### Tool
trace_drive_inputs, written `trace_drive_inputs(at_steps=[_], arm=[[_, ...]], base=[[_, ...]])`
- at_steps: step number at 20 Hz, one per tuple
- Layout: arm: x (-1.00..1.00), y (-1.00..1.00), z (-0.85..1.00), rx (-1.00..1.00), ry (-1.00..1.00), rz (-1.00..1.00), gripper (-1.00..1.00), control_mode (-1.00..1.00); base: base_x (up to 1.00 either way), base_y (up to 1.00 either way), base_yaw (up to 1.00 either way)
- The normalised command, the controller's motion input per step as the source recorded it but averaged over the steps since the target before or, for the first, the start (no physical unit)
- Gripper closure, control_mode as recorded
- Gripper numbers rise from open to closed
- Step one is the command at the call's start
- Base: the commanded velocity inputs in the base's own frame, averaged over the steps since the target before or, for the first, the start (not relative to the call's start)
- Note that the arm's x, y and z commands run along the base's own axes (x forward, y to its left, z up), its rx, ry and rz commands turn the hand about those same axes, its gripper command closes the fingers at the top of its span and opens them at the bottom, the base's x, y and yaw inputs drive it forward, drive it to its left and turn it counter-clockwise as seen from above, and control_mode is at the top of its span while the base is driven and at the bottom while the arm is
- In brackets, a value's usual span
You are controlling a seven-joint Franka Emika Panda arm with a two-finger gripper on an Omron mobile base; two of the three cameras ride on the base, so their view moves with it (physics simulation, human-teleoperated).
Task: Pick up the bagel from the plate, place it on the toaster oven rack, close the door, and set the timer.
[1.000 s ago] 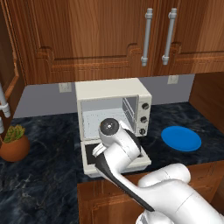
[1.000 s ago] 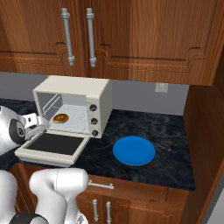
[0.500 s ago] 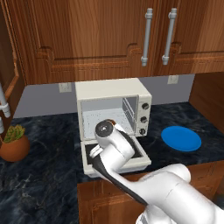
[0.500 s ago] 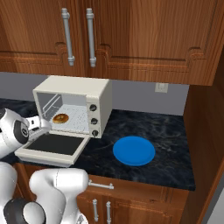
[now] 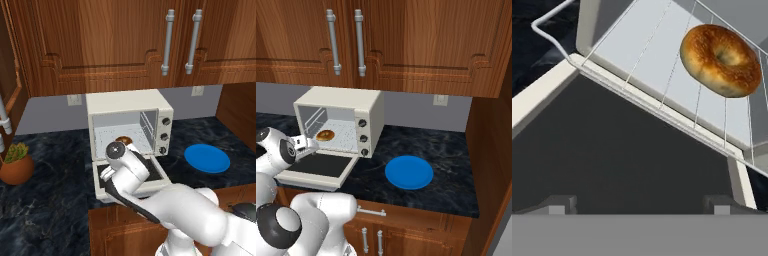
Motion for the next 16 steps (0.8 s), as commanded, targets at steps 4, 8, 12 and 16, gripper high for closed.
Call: trace_drive_inputs(at_steps=[4,8,12,16], arm=[[0.37,0.09,-0.12,0.0,0.0,-0.03,-1.0,-1.0],[0.33,0.1,-0.15,0.0,0.0,-0.03,-1.0,-1.0],[0.31,0.09,-0.17,0.0,0.0,-0.03,-1.0,-1.0],[0.33,0.09,-0.15,0.0,0.0,-0.03,-1.0,-1.0]], base=[[0.0,0.0,0.0],[0.0,0.0,0.0],[0.0,0.0,0.0],[0.0,0.0,0.0]])
